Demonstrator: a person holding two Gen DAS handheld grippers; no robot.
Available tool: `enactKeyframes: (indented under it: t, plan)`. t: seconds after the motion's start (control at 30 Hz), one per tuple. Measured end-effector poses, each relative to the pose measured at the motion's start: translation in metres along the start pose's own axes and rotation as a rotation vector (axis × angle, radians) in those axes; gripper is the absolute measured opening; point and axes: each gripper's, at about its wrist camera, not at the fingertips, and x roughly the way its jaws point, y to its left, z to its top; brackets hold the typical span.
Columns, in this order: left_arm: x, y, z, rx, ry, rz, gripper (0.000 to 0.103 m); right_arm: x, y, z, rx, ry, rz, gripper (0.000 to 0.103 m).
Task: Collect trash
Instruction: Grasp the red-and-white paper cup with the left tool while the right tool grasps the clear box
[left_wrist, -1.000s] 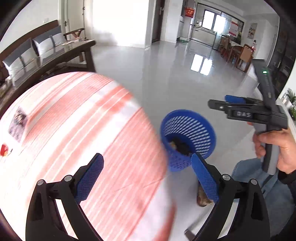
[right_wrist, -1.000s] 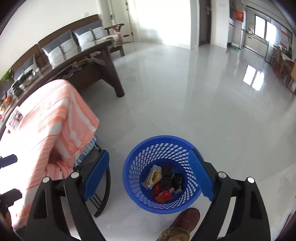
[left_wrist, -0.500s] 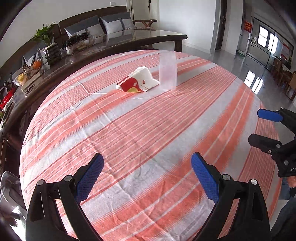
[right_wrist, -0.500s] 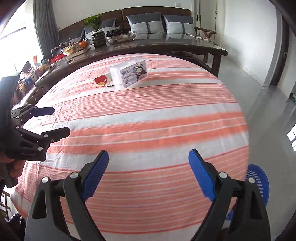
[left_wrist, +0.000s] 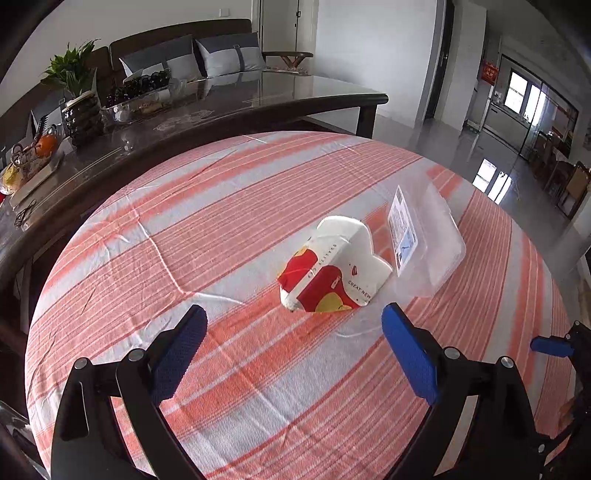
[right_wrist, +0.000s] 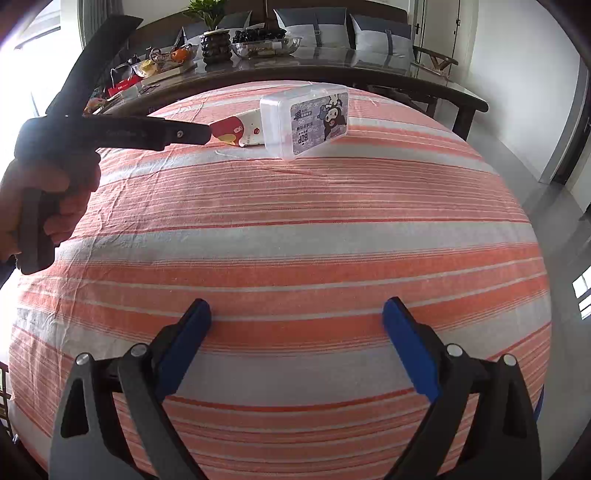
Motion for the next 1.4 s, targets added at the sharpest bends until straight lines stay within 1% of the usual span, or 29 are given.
enactKeyframes:
  t: [0.13,0.2,0.27,0.3,0.33,0.37,0.4,0.43,0.47,0.6,0.63,0.7,0.8,0.83,0.87,0.93,1.0,1.03,1.1,1.13,1.2,1.23,1.3,1.4]
  plan:
    - [0.025,-0.003,0.017,0.052,0.000,0.006,0.094,0.001,0.001,0.001,0.001,0.001,0.001,0.092]
    - [0.036,-0.005,0.020,0.079,0.025,-0.024,0.090,0.001,0.001,0.001,0.001,0.001,0.002,0.092]
    - [0.044,-0.009,0.021,0.103,0.062,-0.079,0.072,0.001,0.001,0.002,0.002,0.001,0.002,0.092]
    - [0.042,-0.010,0.022,0.111,0.052,-0.100,0.067,0.001,0.001,0.002,0.002,0.001,0.002,0.092]
    - [0.041,-0.012,0.021,0.120,0.049,-0.112,0.055,0.001,0.001,0.002,0.002,0.001,0.002,0.092]
    - [0.039,-0.013,0.020,0.121,0.042,-0.094,0.048,0.001,0.001,0.002,0.002,0.001,0.002,0.092]
    - [0.036,-0.012,0.018,0.108,0.041,-0.095,0.046,0.001,0.001,0.002,0.002,0.001,0.002,0.092]
    - [0.031,-0.011,0.014,0.082,0.041,-0.100,0.040,0.001,0.001,0.002,0.002,0.001,0.002,0.092]
    - [0.025,-0.010,0.008,0.051,0.038,-0.082,0.036,0.001,0.001,0.002,0.002,0.001,0.002,0.092]
    - [-0.012,-0.007,-0.031,-0.091,0.056,0.029,0.034,0.001,0.001,0.002,0.002,0.001,0.002,0.092]
    - [-0.024,-0.008,-0.043,-0.120,0.057,0.046,0.035,0.001,0.001,0.002,0.002,0.001,0.002,0.092]
    - [-0.043,-0.013,-0.064,-0.148,0.050,0.061,0.036,0.001,0.001,0.002,0.002,0.001,0.002,0.092]
    - [-0.058,-0.021,-0.086,-0.141,0.032,0.077,0.041,0.001,0.001,0.002,0.001,0.000,0.001,0.092]
    - [-0.059,-0.022,-0.089,-0.135,0.026,0.086,0.050,0.001,0.001,0.002,0.001,0.000,0.000,0.092]
    - [-0.060,-0.022,-0.092,-0.129,0.024,0.094,0.071,0.001,0.001,0.002,0.000,0.000,0.000,0.092]
    - [-0.059,-0.018,-0.095,-0.144,0.030,0.092,0.088,0.000,0.002,0.001,0.000,-0.001,-0.003,0.092]
    - [-0.056,-0.013,-0.095,-0.165,0.041,0.069,0.089,0.000,0.002,0.000,0.001,-0.003,-0.008,0.092]
    - [-0.052,-0.011,-0.094,-0.168,0.057,0.068,0.091,0.000,0.002,0.000,0.001,-0.003,-0.011,0.092]
    - [-0.049,-0.013,-0.092,-0.143,0.067,0.072,0.094,-0.001,0.002,-0.001,0.006,-0.003,-0.009,0.093]
    - [-0.047,-0.017,-0.093,-0.122,0.081,0.081,0.097,-0.001,0.002,-0.001,0.009,-0.003,-0.007,0.093]
    - [-0.043,-0.025,-0.092,-0.072,0.101,0.117,0.099,-0.002,-0.001,0.000,0.020,-0.004,0.006,0.093]
    - [-0.044,-0.025,-0.093,-0.078,0.102,0.112,0.099,-0.002,-0.003,0.002,0.032,-0.003,0.017,0.093]
    - [-0.044,-0.023,-0.093,-0.085,0.100,0.107,0.099,-0.001,-0.012,0.013,0.109,-0.006,0.039,0.093]
    - [-0.044,-0.023,-0.093,-0.086,0.100,0.109,0.099,0.001,-0.022,0.050,0.239,-0.044,0.041,0.093]
